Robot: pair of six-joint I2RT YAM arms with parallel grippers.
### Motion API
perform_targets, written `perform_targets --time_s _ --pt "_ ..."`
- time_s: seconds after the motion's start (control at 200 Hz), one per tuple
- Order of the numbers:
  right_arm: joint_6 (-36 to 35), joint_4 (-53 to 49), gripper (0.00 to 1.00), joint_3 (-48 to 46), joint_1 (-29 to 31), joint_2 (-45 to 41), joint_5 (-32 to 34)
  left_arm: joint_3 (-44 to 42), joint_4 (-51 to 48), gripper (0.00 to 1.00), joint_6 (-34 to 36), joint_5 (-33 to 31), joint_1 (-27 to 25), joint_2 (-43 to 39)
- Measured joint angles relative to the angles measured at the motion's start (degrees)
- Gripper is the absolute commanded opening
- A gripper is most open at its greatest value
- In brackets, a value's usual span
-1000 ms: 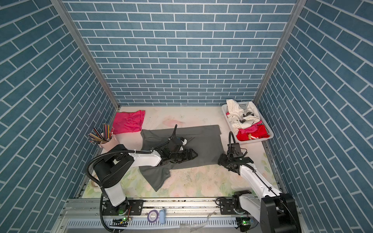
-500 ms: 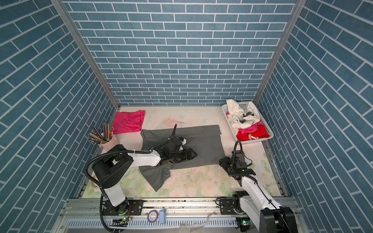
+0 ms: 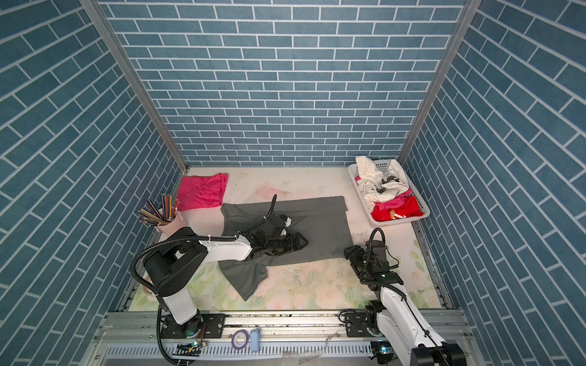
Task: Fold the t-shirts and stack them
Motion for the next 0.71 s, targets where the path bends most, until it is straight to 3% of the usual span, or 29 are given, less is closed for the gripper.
perform_targets --time_s 0.125,0.425,0.705 --pt "3.76 -0.28 0.71 -0.09 0.74 -0.55 -0.92 -0.02 0.0 0.88 -0.07 0.02 0.09 -0.04" --pt "17.9 2.25 0.65 -1.81 9.49 -1.68 0.09 -0.48 0.09 0.88 -0.15 0.24 0.66 -0.42" --pt "26.6 11.8 0.54 -4.55 10.49 1.6 4.13 -1.99 -0.07 0.88 -0.17 0.2 1.33 -1.79"
